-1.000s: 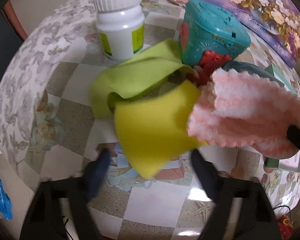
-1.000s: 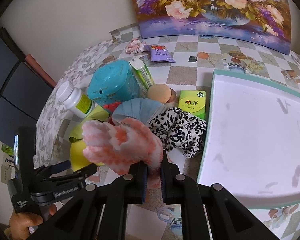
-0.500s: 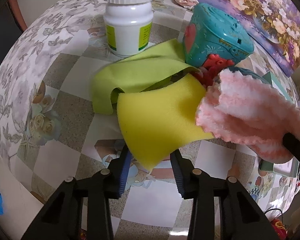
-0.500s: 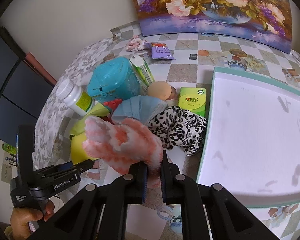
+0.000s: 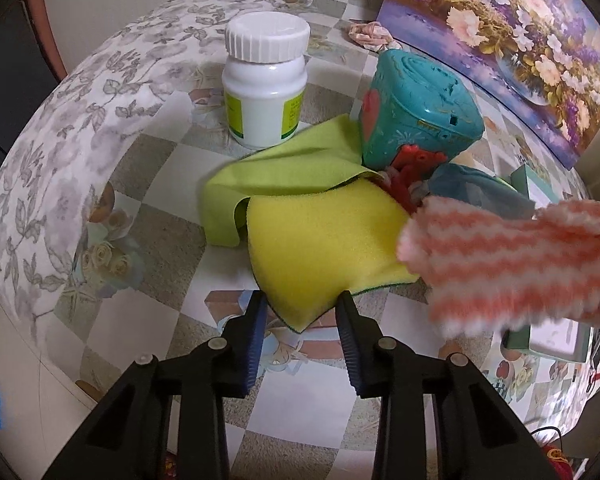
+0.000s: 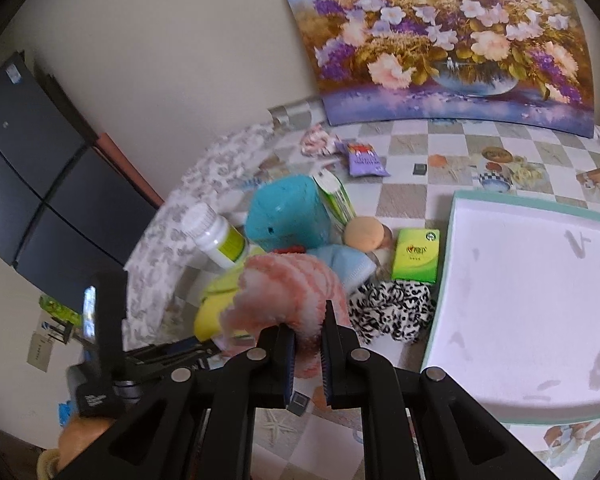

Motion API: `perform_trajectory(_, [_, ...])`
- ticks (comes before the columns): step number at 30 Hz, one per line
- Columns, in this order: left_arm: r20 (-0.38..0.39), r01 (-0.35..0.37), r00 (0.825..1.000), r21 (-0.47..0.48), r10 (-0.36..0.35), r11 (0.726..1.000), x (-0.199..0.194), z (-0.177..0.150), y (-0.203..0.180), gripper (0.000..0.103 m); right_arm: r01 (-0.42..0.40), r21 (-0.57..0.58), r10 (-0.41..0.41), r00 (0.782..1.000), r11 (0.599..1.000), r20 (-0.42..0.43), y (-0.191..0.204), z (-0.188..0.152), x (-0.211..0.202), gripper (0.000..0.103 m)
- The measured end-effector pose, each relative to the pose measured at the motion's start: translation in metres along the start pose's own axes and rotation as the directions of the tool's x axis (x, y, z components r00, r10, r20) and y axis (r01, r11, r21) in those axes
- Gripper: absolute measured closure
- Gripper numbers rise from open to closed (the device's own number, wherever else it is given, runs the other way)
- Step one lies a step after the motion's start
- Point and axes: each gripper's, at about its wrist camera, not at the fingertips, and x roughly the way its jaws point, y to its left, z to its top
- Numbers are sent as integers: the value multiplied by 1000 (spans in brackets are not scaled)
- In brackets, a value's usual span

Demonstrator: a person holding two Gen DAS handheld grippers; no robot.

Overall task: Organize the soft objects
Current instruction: 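Lift the pink cloth with the right gripper while the left gripper grasps the yellow-green sponge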

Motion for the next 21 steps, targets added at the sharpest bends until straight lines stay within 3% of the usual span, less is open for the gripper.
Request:
perform_trajectory(11, [53, 7, 999, -14, -6, 1000, -14, 2, -5, 71, -77, 54, 70, 989, 996, 128, -13, 11, -35, 92])
perform_trajectory(21, [100, 28, 995, -1, -27, 1000, -33, 2, -10, 72, -70, 75, 58, 987, 995, 151, -22, 11, -44, 92])
